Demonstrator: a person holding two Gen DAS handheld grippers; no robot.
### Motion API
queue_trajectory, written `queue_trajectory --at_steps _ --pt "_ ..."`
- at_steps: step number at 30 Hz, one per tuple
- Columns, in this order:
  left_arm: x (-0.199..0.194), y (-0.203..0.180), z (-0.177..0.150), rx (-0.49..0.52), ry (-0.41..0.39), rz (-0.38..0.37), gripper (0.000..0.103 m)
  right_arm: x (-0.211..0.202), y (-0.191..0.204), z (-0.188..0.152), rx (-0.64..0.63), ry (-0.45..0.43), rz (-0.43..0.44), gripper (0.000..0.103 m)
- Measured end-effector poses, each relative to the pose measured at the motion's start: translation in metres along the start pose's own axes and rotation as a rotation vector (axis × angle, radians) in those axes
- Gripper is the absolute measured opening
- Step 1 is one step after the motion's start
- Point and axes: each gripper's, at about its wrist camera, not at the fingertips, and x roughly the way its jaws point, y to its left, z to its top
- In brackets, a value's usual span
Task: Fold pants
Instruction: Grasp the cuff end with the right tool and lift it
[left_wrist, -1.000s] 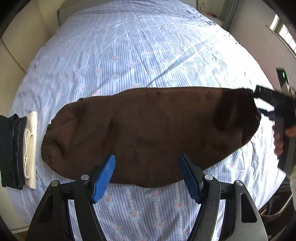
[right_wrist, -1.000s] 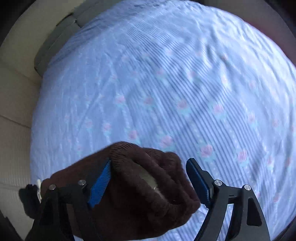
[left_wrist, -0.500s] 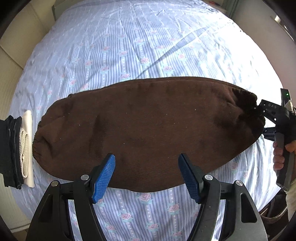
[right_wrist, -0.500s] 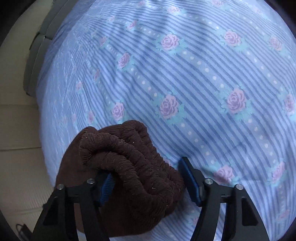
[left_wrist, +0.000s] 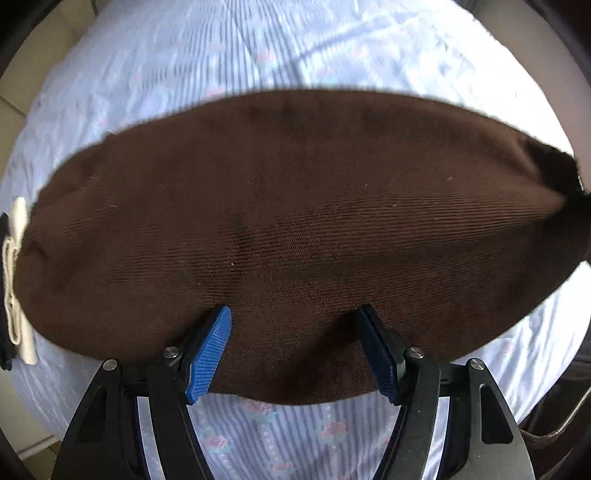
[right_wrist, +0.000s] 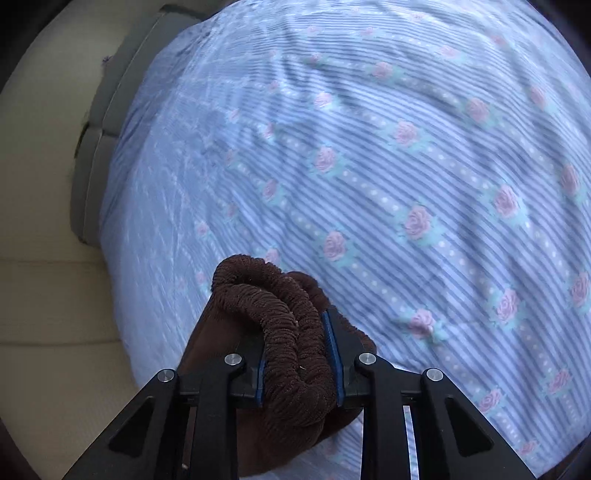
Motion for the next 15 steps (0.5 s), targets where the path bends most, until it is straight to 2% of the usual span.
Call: queue_trajectory --at_steps 3,6,7,10,13,14,15 --pt "0.008 -0.004 0.006 0.015 0.012 0.031 0.071 0.001 0.009 0.000 -0.020 -0.002 0.000 0.027" --pt "-0.002 -0.003 0.011 0.009 0.023 0.018 0.069 -0.010 0.024 -0.001 -0.049 -0.016 0.012 0.027" --pt "-0.011 0.001 0.012 -0.006 0.006 0.000 0.065 -0.014 0.028 -0.002 -0.060 -0.025 0.018 0.027" --pt "-0.048 0.021 0.006 -0.087 -0.075 -0.052 0.065 -0.031 0.069 -0.010 -0.169 -0.073 0.024 0.027" --pt "-0.078 0.044 -0.002 -0.142 -0.132 -0.084 0.065 -0.039 0.090 -0.015 -0.257 -0.094 0.008 0.027" --pt "-0.086 0.049 -0.005 -0.149 -0.146 -0.087 0.065 -0.035 0.091 -0.014 -0.261 -0.087 0.005 0.027" --pt "-0.095 0.054 -0.008 -0.145 -0.160 -0.087 0.065 -0.026 0.086 -0.011 -0.240 -0.042 -0.001 0.027"
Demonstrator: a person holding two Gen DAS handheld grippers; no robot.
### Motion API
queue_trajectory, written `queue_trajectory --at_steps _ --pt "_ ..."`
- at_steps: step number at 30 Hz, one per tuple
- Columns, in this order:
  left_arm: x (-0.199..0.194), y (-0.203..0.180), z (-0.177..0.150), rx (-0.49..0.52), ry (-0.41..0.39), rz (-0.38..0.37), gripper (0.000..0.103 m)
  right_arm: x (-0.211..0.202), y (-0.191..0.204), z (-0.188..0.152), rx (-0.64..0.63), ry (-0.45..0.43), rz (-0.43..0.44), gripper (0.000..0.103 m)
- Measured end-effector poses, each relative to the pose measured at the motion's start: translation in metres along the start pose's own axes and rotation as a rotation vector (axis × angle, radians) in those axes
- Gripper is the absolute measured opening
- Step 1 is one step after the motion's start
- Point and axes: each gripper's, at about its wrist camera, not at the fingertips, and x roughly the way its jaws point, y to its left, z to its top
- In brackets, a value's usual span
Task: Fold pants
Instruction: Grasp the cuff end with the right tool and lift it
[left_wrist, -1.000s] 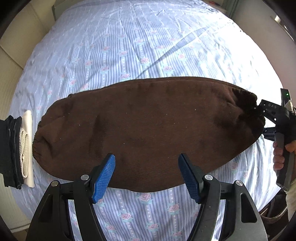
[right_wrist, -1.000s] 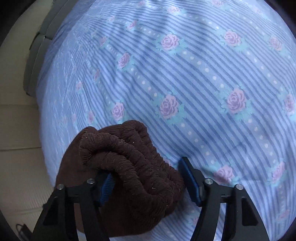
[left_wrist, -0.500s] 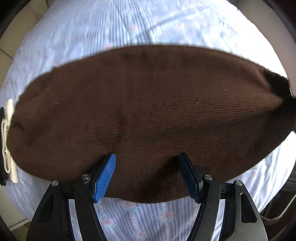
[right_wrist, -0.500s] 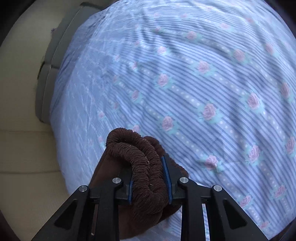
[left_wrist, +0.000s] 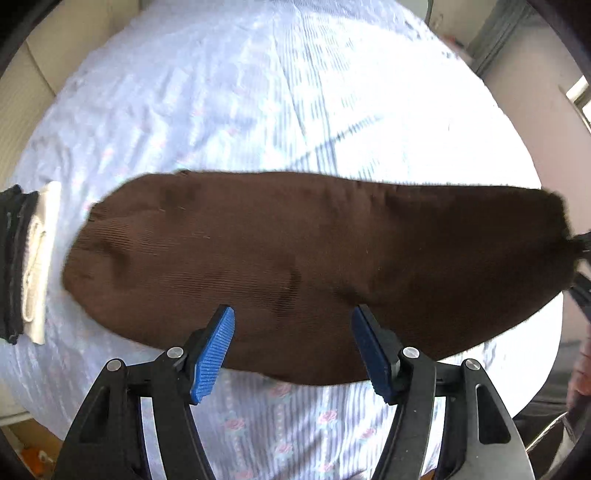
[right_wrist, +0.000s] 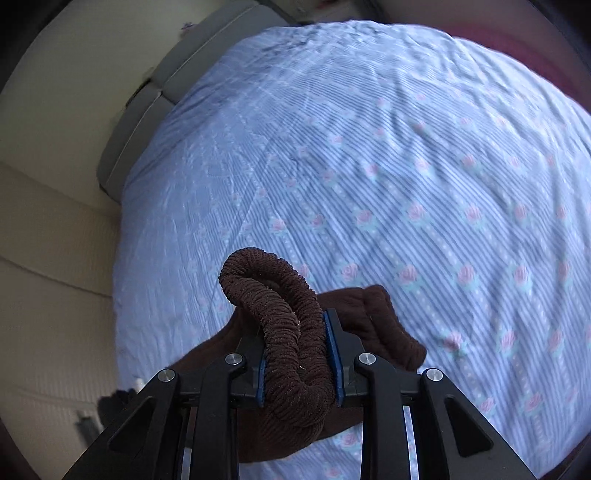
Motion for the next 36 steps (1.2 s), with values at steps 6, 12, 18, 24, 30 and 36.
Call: queue_trajectory --at_steps 6,12,18,24,30,36 --pt "-0.008 -0.014 -0.002 0.123 -0.012 0.052 0.066 0.042 -0.047 -0.003 0.084 0.135 -0.093 0.036" --pt "-0.002 -0.042 -0.005 0.163 0.026 0.005 0.066 0.048 -0.085 -0.010 0.128 0.148 -0.140 0.070" --pt "0.001 -0.056 -0.012 0.199 0.040 0.051 0.066 0.091 -0.127 -0.033 0.312 0.254 0.049 0.072" --pt "0.002 -0.056 -0.011 0.201 0.037 0.073 0.066 0.079 -0.124 -0.031 0.385 0.174 0.123 0.039" --pt "0.015 -0.029 -0.008 0.097 0.059 0.059 0.065 0.011 -0.064 -0.020 0.215 0.065 0.146 0.034" --pt "-0.014 0.017 -0.008 -0.030 -0.003 0.033 0.065 -0.025 0.050 -0.018 -0.074 0.007 0.053 0.034"
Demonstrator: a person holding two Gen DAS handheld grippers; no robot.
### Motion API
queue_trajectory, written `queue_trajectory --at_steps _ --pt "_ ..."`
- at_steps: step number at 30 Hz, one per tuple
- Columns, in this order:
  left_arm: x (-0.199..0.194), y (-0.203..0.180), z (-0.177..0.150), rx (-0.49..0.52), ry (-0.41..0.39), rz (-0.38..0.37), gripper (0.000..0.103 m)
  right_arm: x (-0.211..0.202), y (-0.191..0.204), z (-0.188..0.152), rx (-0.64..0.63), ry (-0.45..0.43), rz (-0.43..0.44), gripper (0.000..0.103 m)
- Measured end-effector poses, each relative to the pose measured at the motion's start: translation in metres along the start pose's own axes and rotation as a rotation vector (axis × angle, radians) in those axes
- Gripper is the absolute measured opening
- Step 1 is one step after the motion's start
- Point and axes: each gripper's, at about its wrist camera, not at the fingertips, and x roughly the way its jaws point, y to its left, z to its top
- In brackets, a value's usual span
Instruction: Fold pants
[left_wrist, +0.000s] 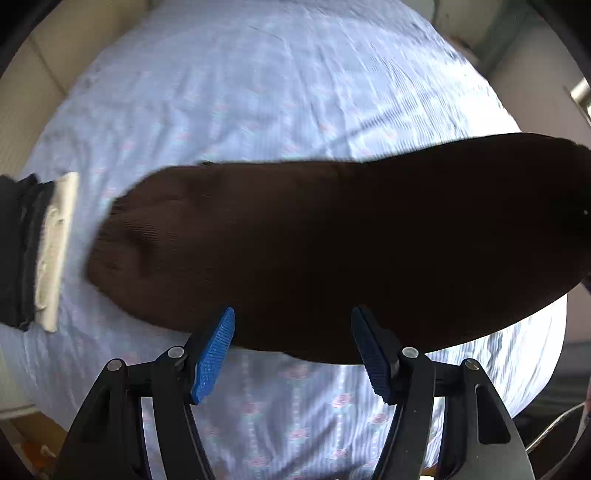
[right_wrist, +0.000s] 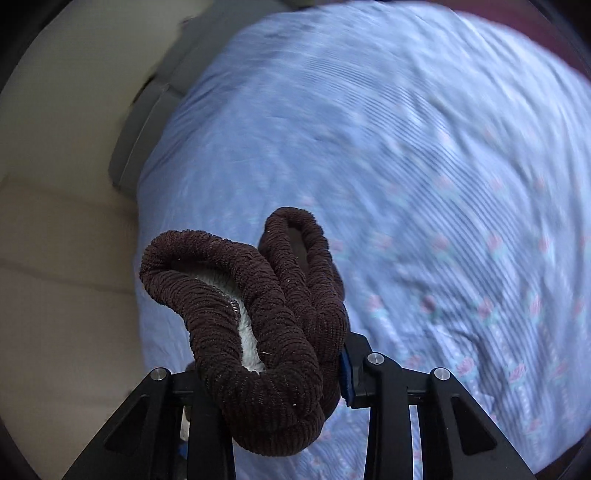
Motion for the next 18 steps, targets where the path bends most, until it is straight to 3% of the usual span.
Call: queue_trajectory --at_steps 5,9,18 --pt "-0.049 0.054 0.005 -0.043 -0.112 0.036 0.065 0.012 0.099 -0.023 -0.219 0.004 -0.022 0.034" --pt "-0.083 0.104 0.011 -0.074 -0.189 0.058 0.065 0.051 0.178 -0.062 -0.357 0.072 -0.014 0.034" --pt "-0.089 0.218 0.010 -0.146 -0.189 0.062 0.066 0.175 0.285 -0.158 -0.568 0.278 -0.153 0.034"
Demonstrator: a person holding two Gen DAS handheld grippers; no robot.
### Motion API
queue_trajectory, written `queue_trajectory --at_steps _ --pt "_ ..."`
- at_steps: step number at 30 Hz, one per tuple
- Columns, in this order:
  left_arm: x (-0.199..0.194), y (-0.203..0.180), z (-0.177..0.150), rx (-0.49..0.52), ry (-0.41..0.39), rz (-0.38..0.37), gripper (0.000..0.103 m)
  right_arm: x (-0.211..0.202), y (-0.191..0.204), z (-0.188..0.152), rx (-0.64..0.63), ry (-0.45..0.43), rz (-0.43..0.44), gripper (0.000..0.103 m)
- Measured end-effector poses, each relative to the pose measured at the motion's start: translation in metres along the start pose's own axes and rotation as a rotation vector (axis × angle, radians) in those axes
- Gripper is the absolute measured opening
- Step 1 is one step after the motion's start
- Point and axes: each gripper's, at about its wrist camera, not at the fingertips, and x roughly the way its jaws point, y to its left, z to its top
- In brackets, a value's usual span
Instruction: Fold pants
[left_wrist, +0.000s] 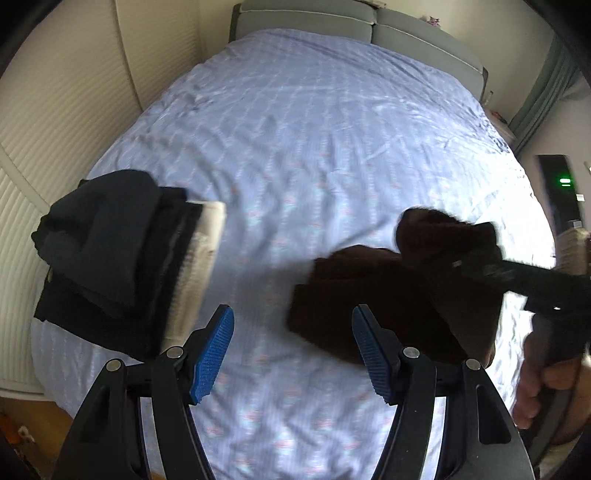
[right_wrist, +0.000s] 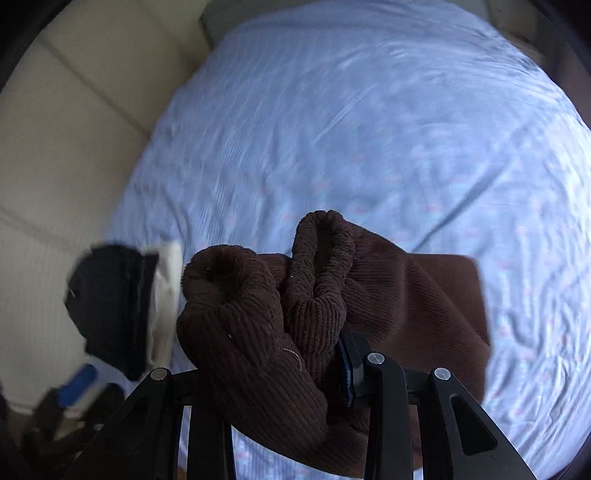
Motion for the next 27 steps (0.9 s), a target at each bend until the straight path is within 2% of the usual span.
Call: queue_trajectory --at_steps 3,7,9,12,13,14,19,22,24,27 --pt "0.007 0.026 -0.003 -0.001 0.016 0.016 0.066 0.034 0.032 0.000 -0.046 0.067 -0.060 0.035" --pt "0.014 0.056 -0.007 -0.021 0.032 0.027 0.066 0.054 0.062 -0.011 -0.089 0.117 -0.152 0.039" --pt "0.017 0.066 -0.007 -0.030 0.037 0.033 0.066 0.059 0.072 -0.012 -0.105 0.138 -0.179 0.043" --pt "0.018 0.076 -0.006 -0.043 0.041 0.042 0.069 0.058 0.085 -0.012 -0.151 0.161 -0.198 0.055" --pt "0.018 0.079 -0.005 -0.043 0.037 0.049 0.071 0.056 0.090 -0.014 -0.161 0.165 -0.160 0.075" --pt "0.017 0.081 -0.004 -0.042 0.033 0.054 0.072 0.050 0.092 -0.017 -0.159 0.162 -0.119 0.088" --pt "0.005 0.092 0.000 -0.040 0.007 0.071 0.074 0.028 0.100 -0.032 -0.141 0.179 -0.020 0.090" --pt "-0.009 0.093 -0.001 -0.014 -0.028 0.088 0.078 -0.005 0.093 -0.053 -0.116 0.214 0.166 0.090" --pt "-0.015 0.091 -0.002 -0.001 -0.038 0.087 0.079 -0.031 0.087 -0.067 -0.126 0.198 0.247 0.090" --pt "-0.019 0.080 -0.003 0.022 -0.032 0.062 0.079 -0.064 0.061 -0.085 -0.111 0.147 0.283 0.090"
